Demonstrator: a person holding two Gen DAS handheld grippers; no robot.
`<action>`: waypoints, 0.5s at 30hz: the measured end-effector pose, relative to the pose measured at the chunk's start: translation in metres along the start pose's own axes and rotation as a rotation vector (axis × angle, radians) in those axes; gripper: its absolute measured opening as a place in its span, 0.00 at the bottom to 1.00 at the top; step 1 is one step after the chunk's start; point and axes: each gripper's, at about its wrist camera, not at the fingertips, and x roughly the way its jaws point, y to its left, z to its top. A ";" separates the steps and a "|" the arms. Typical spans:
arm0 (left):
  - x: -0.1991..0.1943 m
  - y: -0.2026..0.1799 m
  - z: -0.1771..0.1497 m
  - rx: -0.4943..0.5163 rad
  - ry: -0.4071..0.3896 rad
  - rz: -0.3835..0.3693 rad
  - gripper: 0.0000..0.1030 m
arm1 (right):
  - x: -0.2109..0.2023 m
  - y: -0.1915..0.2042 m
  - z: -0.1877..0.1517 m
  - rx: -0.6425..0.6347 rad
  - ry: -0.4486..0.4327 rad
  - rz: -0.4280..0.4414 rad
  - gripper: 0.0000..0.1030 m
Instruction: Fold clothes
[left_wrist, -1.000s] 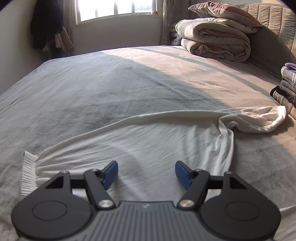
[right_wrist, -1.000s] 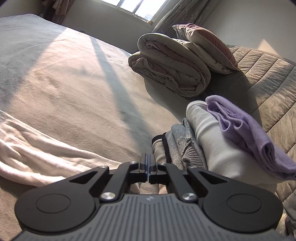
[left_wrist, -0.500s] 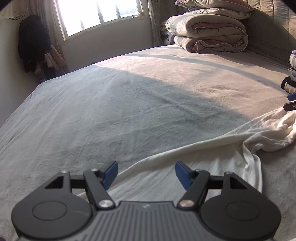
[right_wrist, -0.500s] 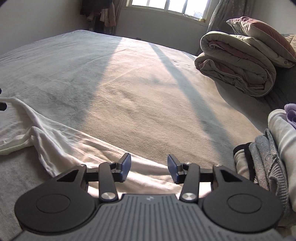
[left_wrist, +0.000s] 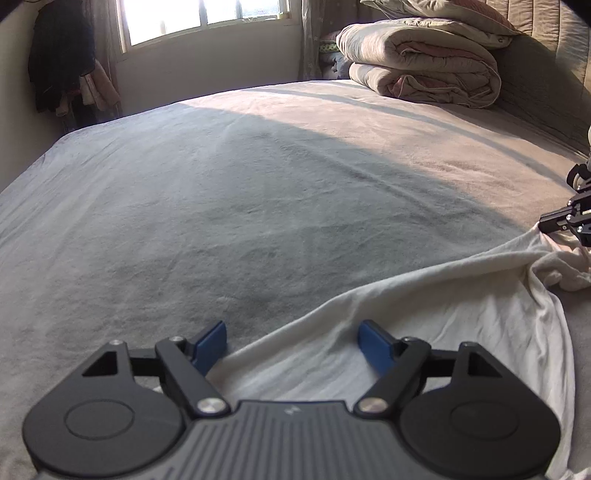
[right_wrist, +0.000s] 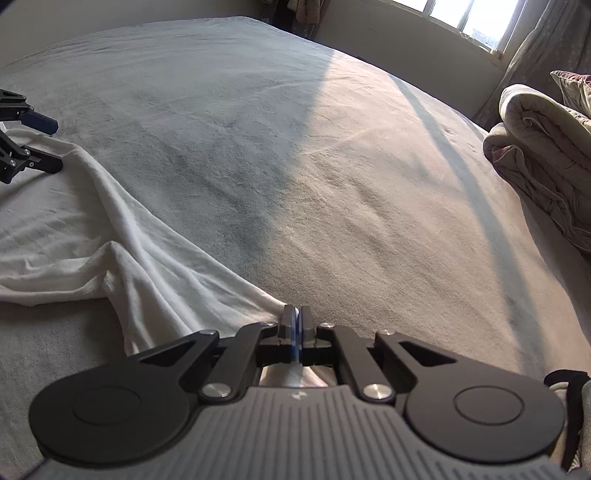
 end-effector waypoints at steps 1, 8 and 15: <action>0.000 0.002 -0.001 -0.010 -0.006 -0.009 0.79 | 0.001 -0.001 0.003 0.000 -0.008 -0.027 0.01; -0.002 0.011 -0.002 -0.011 -0.013 -0.043 0.78 | 0.019 -0.010 0.025 0.017 -0.044 -0.141 0.01; -0.006 0.037 -0.001 -0.090 0.000 -0.090 0.69 | 0.035 -0.010 0.047 0.017 -0.089 -0.199 0.01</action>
